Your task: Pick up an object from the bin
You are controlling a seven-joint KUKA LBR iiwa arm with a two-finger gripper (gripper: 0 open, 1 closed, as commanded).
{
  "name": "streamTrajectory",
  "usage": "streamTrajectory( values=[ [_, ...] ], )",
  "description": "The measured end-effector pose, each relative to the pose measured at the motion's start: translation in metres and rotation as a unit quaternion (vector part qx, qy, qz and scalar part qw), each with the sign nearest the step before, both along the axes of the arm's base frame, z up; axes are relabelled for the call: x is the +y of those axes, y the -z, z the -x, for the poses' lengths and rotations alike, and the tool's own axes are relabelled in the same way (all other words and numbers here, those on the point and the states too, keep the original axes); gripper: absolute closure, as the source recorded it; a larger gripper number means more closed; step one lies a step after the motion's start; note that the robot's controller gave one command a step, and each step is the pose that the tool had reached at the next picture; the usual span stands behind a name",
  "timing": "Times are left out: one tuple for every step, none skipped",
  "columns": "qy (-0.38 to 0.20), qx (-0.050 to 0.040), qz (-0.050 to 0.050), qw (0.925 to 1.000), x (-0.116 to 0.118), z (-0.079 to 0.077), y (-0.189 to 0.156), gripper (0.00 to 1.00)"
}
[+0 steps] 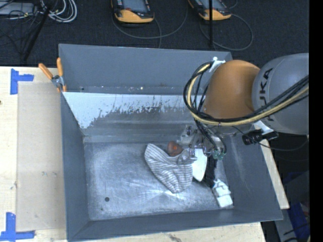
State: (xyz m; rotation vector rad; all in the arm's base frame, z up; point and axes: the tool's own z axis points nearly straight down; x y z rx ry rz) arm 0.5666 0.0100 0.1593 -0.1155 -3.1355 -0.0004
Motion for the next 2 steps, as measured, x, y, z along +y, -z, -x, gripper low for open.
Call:
streamTrajectory(
  values=[
    [0.001, -0.0003, 0.0, 1.0, 0.004, -0.005, -0.031, 1.0],
    [0.017, -0.0031, 0.0, 0.9998, 0.008, -0.007, -0.057, 1.0]
  ],
)
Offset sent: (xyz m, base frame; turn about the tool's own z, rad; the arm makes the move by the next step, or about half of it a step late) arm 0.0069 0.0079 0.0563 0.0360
